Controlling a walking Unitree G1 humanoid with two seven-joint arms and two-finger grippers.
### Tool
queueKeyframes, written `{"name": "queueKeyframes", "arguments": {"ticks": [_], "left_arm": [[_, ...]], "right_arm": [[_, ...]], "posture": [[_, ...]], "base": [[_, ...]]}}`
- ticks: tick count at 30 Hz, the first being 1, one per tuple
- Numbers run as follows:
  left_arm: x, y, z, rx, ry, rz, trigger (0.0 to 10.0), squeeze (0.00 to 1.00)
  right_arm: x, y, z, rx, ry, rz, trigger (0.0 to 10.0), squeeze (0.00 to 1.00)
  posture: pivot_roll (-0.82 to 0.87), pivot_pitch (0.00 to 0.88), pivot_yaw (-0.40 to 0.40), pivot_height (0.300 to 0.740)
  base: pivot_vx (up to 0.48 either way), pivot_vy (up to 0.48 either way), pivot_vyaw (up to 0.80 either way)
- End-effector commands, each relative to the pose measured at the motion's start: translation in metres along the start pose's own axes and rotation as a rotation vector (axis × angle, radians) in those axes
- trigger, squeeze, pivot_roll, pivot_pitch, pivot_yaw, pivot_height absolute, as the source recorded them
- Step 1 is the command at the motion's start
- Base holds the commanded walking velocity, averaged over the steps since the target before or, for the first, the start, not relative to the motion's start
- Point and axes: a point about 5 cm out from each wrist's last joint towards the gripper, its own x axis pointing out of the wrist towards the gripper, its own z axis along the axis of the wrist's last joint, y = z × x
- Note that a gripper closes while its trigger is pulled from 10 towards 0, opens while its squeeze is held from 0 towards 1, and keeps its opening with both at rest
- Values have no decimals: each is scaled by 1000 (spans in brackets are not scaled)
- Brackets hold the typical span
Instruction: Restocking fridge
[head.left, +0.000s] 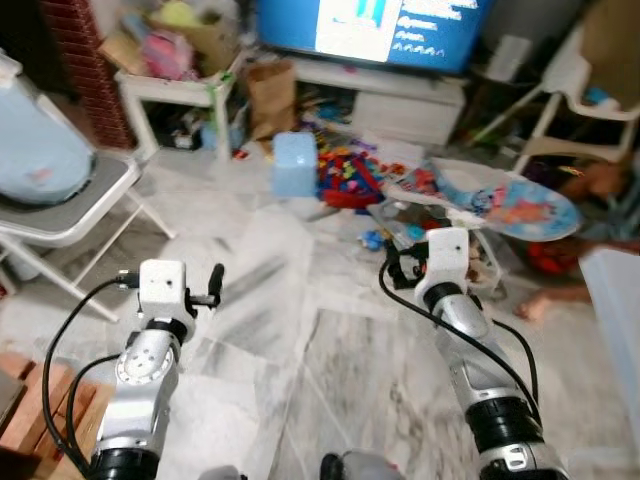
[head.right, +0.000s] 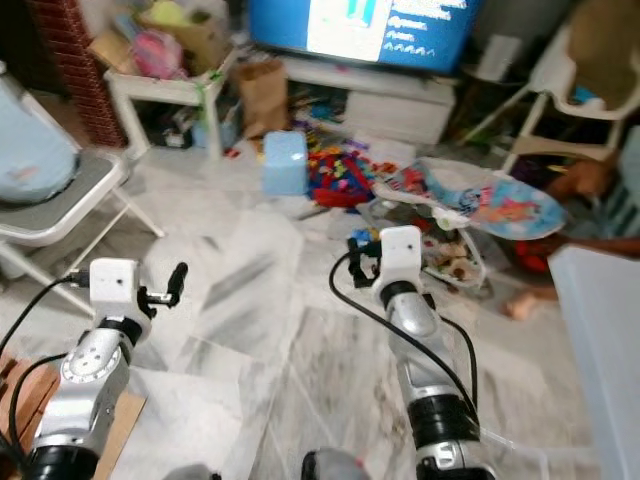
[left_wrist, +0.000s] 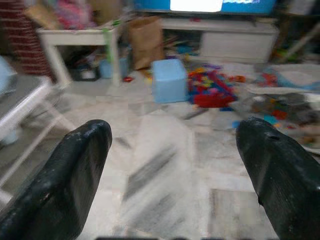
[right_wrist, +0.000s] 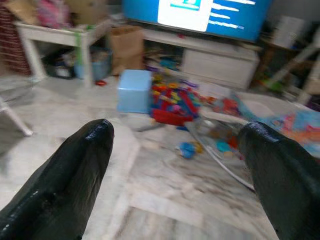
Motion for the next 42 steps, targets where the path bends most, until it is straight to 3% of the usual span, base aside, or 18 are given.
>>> {"name": "queueKeyframes", "arguments": {"ticks": [1, 21, 37, 42], "left_arm": [[0, -2, 3, 1, -13, -29, 10000, 0], [-8, -7, 16, 48, -61, -102, 10000, 0], [-3, -23, 16, 43, -60, -162, 10000, 0], [-1, -26, 17, 38, -67, -172, 10000, 0]], "right_arm": [[2, -1, 6, -2, -23, -16, 10000, 0], [5, -11, 23, 6, -108, -116, 10000, 0], [0, -24, 25, -52, -137, -211, 10000, 0], [2, -26, 29, -71, -159, -224, 10000, 0]], "posture": [[22, 0, -40, 740], [36, 36, -36, 740], [20, 23, -27, 740], [18, 17, -29, 740]], "base": [[0, 0, -800], [0, 0, -800], [0, 0, -800], [54, 0, -89]]}}
